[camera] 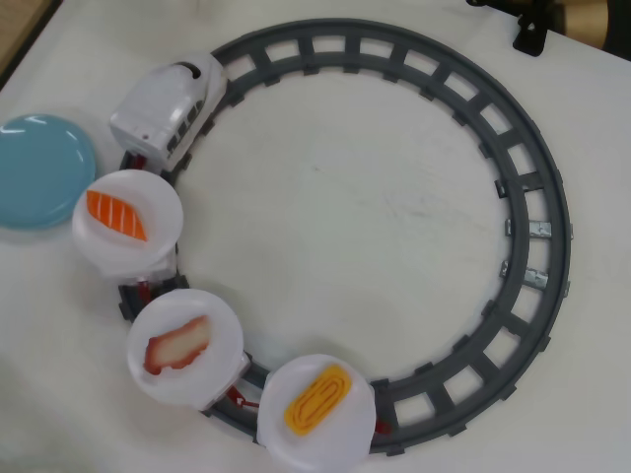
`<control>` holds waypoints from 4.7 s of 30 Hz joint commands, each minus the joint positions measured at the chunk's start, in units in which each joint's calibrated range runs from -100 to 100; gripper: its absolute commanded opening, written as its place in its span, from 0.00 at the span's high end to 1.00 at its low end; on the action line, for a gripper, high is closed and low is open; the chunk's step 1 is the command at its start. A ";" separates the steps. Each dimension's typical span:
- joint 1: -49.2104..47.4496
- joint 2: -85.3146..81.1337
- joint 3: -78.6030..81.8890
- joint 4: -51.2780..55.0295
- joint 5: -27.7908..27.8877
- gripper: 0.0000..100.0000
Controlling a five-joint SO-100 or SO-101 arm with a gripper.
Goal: Pick up the sushi from the Shinkansen and put it on the blue dish
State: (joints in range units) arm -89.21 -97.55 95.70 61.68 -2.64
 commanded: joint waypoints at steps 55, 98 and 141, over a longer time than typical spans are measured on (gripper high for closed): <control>28.38 10.49 -34.11 -3.21 6.40 0.88; 53.82 108.30 -108.05 13.27 5.72 0.79; 32.17 123.89 -136.91 21.16 4.57 0.97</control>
State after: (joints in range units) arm -58.81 24.59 -34.49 83.78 1.76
